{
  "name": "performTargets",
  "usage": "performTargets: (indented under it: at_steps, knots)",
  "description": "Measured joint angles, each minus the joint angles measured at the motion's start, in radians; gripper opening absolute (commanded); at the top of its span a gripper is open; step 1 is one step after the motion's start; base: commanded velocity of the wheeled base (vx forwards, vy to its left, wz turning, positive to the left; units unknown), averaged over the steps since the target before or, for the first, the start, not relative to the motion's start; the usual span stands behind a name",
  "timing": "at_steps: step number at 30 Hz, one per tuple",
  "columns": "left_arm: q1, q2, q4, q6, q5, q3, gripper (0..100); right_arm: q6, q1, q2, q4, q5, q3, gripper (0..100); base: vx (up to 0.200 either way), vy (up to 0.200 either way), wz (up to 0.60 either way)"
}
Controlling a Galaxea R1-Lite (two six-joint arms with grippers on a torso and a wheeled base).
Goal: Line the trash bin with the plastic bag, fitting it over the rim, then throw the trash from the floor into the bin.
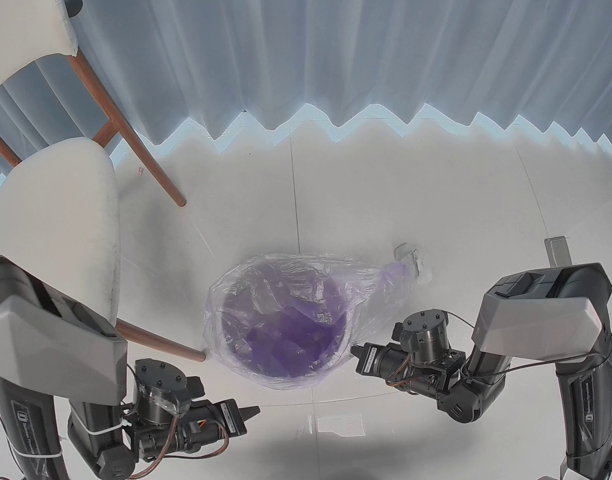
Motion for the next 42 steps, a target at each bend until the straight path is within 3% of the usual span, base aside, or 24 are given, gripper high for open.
performTargets:
  at_steps: [1, 2, 12, 28, 37, 38, 42]
  knots:
    - [-0.008, -0.015, 0.000, 0.000, -0.014, 0.020, 0, 0.000, 0.000, 0.000, -0.002, 0.000, 0.000, 0, 0.000, 0.000, 0.00]
    - [-0.017, -0.033, 0.001, 0.000, -0.029, 0.040, 100, 0.000, 0.000, 0.001, -0.004, 0.000, 0.001, 0, 0.000, 0.000, 0.00]
    - [-0.029, -0.103, 0.000, 0.000, -0.046, 0.073, 100, -0.001, 0.000, 0.011, -0.011, 0.000, 0.002, 0, 0.000, 0.000, 0.00]
    - [0.061, -0.041, 0.001, -0.036, -0.006, -0.090, 100, -0.001, -0.001, 0.028, -0.024, 0.000, -0.002, 0, 0.000, 0.000, 0.00]
    - [0.070, -0.029, 0.000, -0.096, -0.006, -0.135, 100, -0.001, -0.001, 0.035, -0.035, 0.000, -0.003, 0, 0.000, 0.000, 0.00]
    - [0.070, -0.029, 0.000, -0.100, -0.005, -0.138, 0, -0.001, -0.001, 0.036, -0.039, 0.000, -0.003, 0, 0.000, 0.000, 0.00]
    - [0.064, -0.026, 0.000, -0.101, -0.001, -0.141, 0, -0.001, -0.001, 0.037, -0.042, 0.000, -0.001, 0, 0.000, 0.000, 0.00]
